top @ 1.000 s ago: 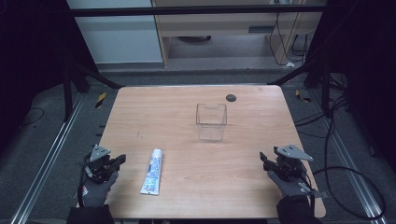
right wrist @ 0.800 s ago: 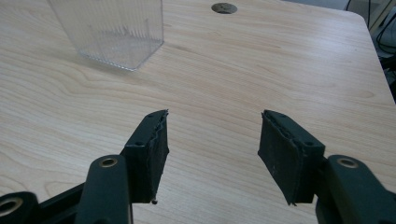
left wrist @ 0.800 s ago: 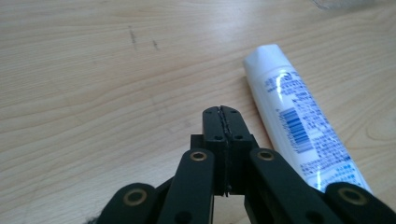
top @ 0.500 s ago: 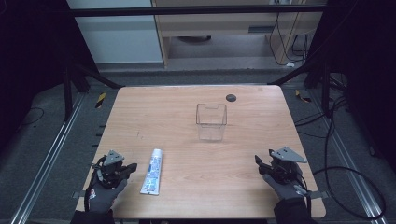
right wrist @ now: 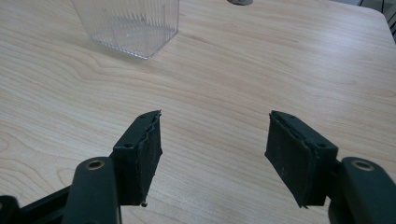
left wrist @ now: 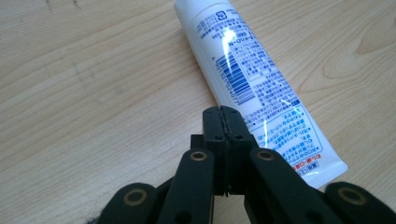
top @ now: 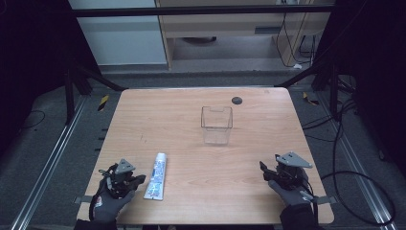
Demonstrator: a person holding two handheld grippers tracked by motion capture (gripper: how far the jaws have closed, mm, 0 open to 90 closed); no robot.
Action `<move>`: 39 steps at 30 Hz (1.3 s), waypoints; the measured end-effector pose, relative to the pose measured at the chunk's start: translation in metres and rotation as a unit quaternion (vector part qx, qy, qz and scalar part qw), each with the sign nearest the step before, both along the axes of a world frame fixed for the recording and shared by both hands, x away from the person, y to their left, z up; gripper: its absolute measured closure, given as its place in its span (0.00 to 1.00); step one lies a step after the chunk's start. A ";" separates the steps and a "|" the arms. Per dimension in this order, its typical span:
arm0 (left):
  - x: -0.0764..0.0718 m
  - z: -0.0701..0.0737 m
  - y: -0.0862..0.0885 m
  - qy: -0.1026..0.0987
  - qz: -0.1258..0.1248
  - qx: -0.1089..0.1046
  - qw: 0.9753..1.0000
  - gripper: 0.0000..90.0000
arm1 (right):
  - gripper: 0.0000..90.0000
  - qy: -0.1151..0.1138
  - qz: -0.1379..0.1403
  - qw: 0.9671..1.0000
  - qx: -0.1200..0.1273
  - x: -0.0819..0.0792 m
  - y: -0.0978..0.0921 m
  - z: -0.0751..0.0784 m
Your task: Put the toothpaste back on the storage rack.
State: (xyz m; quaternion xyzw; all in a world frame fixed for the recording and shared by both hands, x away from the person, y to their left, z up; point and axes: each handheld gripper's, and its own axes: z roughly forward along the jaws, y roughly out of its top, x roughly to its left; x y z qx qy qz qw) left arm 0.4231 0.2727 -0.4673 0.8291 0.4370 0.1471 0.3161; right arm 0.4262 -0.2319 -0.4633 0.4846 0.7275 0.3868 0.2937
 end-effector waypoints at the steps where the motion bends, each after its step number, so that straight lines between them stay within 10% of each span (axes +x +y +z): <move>1: -0.001 -0.001 -0.001 0.002 -0.001 0.001 1.000 1.00 | 0.39 0.000 0.000 1.000 -0.002 0.000 0.000 -0.001; 39: -0.004 -0.007 -0.024 0.020 -0.044 0.008 0.999 1.00 | 0.35 0.014 0.000 1.000 -0.003 0.005 -0.003 -0.006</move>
